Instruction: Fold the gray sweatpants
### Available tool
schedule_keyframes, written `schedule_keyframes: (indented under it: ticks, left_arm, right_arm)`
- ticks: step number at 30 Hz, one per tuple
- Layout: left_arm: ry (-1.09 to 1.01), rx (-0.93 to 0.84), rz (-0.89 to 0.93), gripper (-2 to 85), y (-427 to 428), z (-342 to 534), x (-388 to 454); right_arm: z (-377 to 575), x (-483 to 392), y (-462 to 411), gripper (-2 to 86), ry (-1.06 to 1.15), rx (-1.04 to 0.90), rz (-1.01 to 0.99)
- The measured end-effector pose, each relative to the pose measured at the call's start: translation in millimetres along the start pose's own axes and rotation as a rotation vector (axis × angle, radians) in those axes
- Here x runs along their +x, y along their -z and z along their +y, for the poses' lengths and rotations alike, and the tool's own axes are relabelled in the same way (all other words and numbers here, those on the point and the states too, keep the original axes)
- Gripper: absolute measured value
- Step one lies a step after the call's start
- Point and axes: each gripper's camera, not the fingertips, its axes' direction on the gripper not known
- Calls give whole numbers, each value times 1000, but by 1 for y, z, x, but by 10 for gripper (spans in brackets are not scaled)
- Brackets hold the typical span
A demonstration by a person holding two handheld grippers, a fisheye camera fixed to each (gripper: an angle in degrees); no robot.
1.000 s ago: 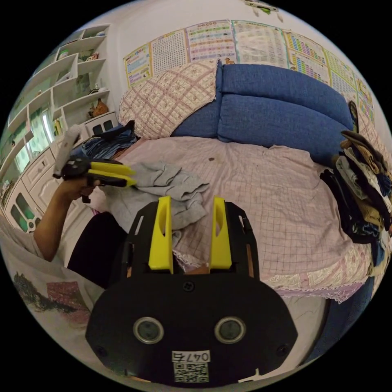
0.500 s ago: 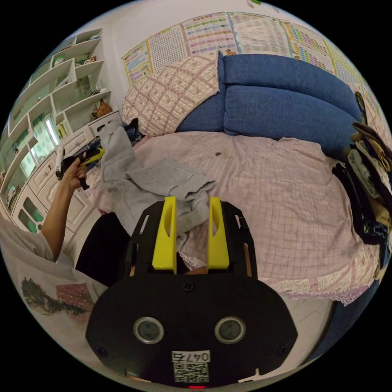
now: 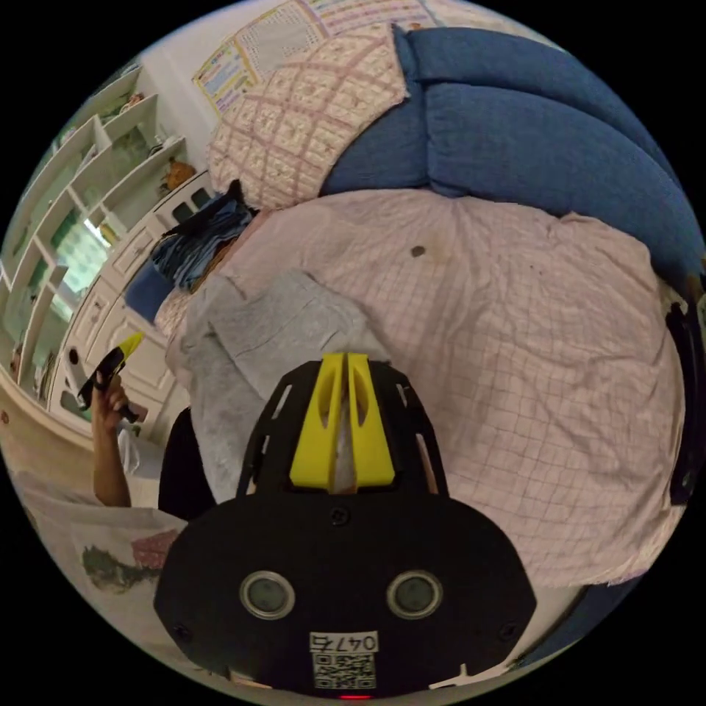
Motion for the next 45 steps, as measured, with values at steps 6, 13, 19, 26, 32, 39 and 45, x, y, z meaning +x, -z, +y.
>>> schedule_keyframes:
  ticks: [6, 13, 19, 26, 32, 39, 45]
  left_arm:
    - [-305, -1, 2, 149, -19, 27, 98]
    - [-523, -18, -193, 180, -55, 89, 207]
    - [-532, 103, -242, 43, -10, 127, 208]
    - [-321, 187, -335, 31, 73, 122, 146]
    - [-171, 214, -386, 35, 125, 108, 118]
    - [-163, 225, -437, 35, 160, 82, 142]
    - [-122, 264, -427, 37, 194, 52, 163]
  right_arm:
    - [4, -38, 25, -3, 138, 207, -236]
    - [17, -106, 17, -3, 356, 215, -462]
    - [21, -111, 2, 2, 448, 168, -523]
    - [38, -1, 10, 91, 105, 294, -72]
    - [47, 48, -38, 135, -21, 67, -84]
    - [35, 41, -40, 70, -1, 70, -17]
    - [3, 17, -62, 39, 236, -123, -72]
